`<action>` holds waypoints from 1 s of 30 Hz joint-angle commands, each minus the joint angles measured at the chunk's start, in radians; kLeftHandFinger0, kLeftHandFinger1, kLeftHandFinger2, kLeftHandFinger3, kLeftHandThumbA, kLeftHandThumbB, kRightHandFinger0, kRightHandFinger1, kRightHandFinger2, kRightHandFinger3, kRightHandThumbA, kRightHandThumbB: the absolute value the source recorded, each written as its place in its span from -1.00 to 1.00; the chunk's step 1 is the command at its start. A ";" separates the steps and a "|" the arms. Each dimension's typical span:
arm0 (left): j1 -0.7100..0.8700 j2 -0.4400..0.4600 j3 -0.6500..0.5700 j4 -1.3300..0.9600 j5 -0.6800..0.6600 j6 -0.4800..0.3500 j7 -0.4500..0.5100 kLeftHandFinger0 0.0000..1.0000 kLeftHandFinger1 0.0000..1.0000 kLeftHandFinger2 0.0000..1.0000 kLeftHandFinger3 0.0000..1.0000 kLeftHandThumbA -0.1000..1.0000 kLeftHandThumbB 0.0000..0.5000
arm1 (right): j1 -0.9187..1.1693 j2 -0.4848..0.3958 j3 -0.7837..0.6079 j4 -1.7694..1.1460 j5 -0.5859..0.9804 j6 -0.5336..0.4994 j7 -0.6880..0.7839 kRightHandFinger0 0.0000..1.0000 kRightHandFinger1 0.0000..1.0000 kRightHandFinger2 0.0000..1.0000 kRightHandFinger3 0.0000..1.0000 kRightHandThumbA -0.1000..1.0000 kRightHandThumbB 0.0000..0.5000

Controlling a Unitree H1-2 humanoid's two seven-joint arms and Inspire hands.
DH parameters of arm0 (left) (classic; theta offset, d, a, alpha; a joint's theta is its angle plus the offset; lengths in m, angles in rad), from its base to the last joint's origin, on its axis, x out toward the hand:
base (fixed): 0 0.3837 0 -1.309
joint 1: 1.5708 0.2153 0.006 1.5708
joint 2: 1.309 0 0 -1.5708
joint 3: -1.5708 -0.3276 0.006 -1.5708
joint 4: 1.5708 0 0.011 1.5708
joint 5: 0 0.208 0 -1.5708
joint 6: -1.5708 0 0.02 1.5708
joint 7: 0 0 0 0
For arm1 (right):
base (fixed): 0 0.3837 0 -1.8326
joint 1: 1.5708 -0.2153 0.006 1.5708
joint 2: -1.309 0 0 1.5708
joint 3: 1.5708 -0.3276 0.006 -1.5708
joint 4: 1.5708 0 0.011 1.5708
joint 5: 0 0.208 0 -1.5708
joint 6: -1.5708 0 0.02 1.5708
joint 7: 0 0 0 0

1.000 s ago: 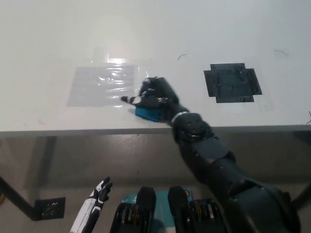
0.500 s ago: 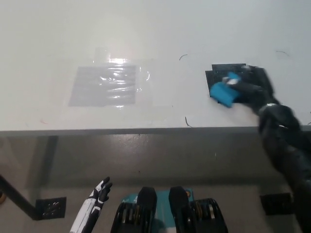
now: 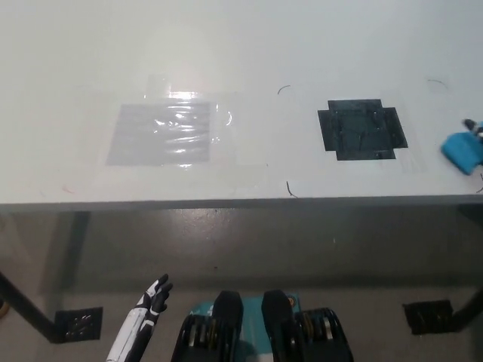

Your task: A soft sponge is kept on the balc marked spot on the table infront of the robot and it uses its right hand fist to press down on it and drrags it across the table in a back and forth manner twice to clean it

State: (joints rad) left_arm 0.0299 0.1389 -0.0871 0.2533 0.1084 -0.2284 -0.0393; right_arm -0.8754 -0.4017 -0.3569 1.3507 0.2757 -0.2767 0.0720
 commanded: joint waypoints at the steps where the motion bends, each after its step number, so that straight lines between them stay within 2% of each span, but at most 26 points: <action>1: -0.006 0.004 0.012 -0.021 -0.011 -0.019 -0.004 1.00 1.00 1.00 1.00 1.00 -0.69 | 0.038 -0.027 -0.013 0.018 0.025 0.025 0.008 -1.00 -1.00 -0.96 -0.94 1.00 -0.42; 3: -0.009 0.004 0.010 -0.015 -0.004 -0.024 0.000 1.00 1.00 1.00 1.00 1.00 -0.68 | 0.036 -0.026 -0.013 0.016 0.029 0.027 0.014 -1.00 -1.00 -0.97 -0.95 1.00 -0.37; 7: -0.011 0.003 0.007 -0.006 -0.006 -0.033 -0.003 1.00 1.00 1.00 1.00 1.00 -0.76 | 0.021 0.009 0.000 0.006 0.025 0.027 0.013 -1.00 -1.00 -1.00 -1.00 1.00 -0.60; 8: -0.011 0.003 0.007 -0.006 -0.005 -0.033 -0.003 1.00 1.00 1.00 1.00 1.00 -0.76 | 0.021 0.010 0.001 0.005 0.025 0.027 0.012 -1.00 -1.00 -1.00 -1.00 1.00 -0.61; 14: -0.015 -0.001 0.005 -0.013 -0.016 -0.016 -0.012 1.00 1.00 1.00 1.00 1.00 -0.77 | -0.021 0.093 0.029 -0.024 0.007 0.037 -0.012 -1.00 -1.00 -0.91 -0.95 1.00 -0.53; 16: -0.016 -0.003 0.005 -0.008 -0.013 -0.022 -0.007 1.00 1.00 1.00 1.00 1.00 -0.75 | -0.045 0.132 0.045 -0.023 -0.002 0.032 -0.006 -1.00 -1.00 -1.00 -1.00 1.00 -0.55; 19: -0.014 -0.002 0.005 -0.008 -0.015 -0.031 -0.008 1.00 1.00 1.00 1.00 1.00 -0.73 | -0.072 0.177 0.070 -0.009 -0.015 0.025 -0.003 -1.00 -1.00 -1.00 -1.00 1.00 -0.51; 20: -0.014 -0.002 0.004 -0.005 -0.013 -0.036 -0.008 1.00 1.00 1.00 1.00 1.00 -0.76 | -0.082 0.195 0.078 -0.003 -0.019 0.022 -0.004 -1.00 -1.00 -1.00 -1.00 1.00 -0.61; 23: -0.014 -0.001 0.003 -0.004 -0.008 -0.030 -0.006 1.00 1.00 1.00 1.00 1.00 -0.76 | -0.115 0.246 0.100 0.017 -0.029 0.030 -0.032 -1.00 -1.00 -1.00 -1.00 1.00 -0.59; 25: 0.004 -0.001 0.003 -0.008 -0.009 -0.031 -0.006 1.00 1.00 1.00 1.00 1.00 -0.77 | -0.117 0.284 0.113 0.023 -0.031 0.032 -0.045 -1.00 -1.00 -1.00 -1.00 1.00 -0.56; 26: 0.009 -0.002 0.003 -0.010 -0.008 -0.028 -0.004 1.00 1.00 1.00 1.00 1.00 -0.71 | -0.122 0.309 0.119 0.027 -0.034 0.033 -0.064 -1.00 -1.00 -1.00 -1.00 1.00 -0.46; 30: 0.020 -0.005 0.001 -0.007 -0.017 -0.037 -0.010 1.00 1.00 1.00 1.00 1.00 -0.71 | -0.116 0.362 0.132 0.024 -0.032 0.028 -0.058 -1.00 -1.00 -1.00 -1.00 1.00 -0.43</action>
State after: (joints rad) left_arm 0.0398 0.1360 -0.0893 0.2578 0.1067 -0.2281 -0.0396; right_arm -0.9814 -0.0954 -0.2508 1.3497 0.2715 -0.2777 0.0337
